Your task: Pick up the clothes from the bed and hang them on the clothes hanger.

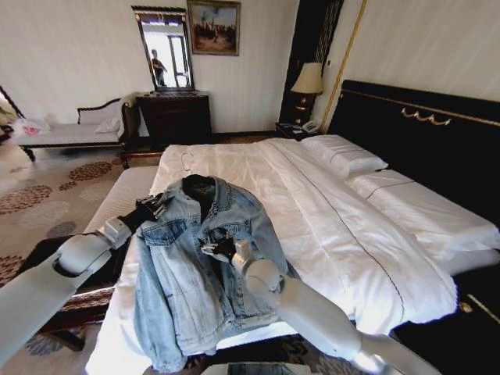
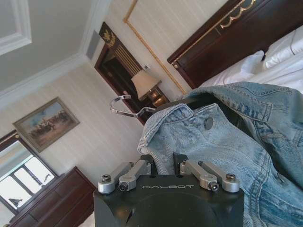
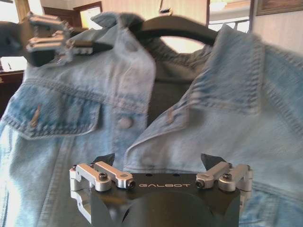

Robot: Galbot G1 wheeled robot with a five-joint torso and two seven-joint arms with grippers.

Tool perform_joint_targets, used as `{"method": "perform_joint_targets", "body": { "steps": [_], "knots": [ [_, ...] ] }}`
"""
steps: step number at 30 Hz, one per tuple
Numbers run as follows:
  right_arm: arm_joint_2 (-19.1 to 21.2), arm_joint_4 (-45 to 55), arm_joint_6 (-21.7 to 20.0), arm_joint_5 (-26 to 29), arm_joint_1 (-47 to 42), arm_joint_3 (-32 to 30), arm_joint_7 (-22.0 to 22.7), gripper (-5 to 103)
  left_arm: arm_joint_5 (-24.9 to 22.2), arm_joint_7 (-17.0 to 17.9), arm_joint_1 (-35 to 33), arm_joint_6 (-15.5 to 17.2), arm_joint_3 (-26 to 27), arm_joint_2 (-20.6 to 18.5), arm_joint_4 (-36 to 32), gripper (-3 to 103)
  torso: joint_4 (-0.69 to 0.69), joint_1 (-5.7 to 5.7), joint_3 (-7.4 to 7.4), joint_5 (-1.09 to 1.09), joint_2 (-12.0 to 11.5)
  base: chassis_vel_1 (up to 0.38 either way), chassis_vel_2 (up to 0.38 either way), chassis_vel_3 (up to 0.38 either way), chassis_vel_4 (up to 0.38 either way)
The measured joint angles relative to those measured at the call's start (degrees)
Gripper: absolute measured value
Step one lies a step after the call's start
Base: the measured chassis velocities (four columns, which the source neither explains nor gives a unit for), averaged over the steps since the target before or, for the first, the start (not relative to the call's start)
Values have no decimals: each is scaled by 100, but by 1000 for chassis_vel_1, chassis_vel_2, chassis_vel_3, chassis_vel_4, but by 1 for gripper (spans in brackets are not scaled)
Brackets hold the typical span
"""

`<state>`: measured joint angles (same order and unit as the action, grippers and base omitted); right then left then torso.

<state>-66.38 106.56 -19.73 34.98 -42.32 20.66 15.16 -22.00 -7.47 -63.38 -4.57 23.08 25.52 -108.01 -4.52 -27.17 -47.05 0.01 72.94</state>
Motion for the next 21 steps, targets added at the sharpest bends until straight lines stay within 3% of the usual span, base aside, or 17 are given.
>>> {"method": "perform_joint_targets", "body": {
  "steps": [4, 11, 16, 21],
  "knots": [
    [-45, 3, 30, 107, 19, -125, 75, 100, 126, 0, -35, -20, -98, 58, 25, 21, 0, 0, 0, 0, 0, 0, 0, 0, 0],
    [-466, -220, -150, 1169, 591, -326, 759, 100, 261, 12, -114, -33, -154, 141, -40, 21, 2, 0, 0, -2, 0, 0, 0, 0, 0],
    [-646, -447, -290, 1155, 856, -368, 1034, 100, 246, 19, -82, -34, -129, 73, -72, 21, 2, -1, -1, -1, 0, 0, 0, 0, 0],
    [-552, -193, -455, 812, 888, -464, 1142, 100, 246, 19, -97, -42, -127, 69, -91, 21, 1, 0, 0, -1, -1, 0, 0, 0, 0]
  ]
}}
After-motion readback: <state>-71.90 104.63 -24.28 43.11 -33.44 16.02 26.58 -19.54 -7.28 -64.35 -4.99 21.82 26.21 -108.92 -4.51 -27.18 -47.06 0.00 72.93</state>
